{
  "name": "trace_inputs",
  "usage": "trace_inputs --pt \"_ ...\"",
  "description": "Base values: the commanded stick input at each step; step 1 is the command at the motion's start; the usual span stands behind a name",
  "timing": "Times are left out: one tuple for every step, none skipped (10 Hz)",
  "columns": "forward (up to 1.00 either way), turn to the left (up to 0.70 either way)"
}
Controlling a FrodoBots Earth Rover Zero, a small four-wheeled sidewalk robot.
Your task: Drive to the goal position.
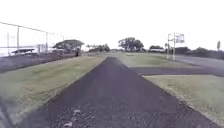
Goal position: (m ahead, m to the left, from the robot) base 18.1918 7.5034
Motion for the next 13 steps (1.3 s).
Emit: trace_inputs --pt "0.70 0.00" --pt "0.70 0.00" --pt "0.70 -0.23" --pt "0.70 -0.30" --pt "0.70 -0.10" --pt "0.70 0.00" --pt "0.70 0.00" --pt "0.70 0.00" --pt "0.70 0.00" --pt "0.70 0.00" --pt "0.70 0.00" --pt "0.70 0.00" --pt "0.70 0.00"
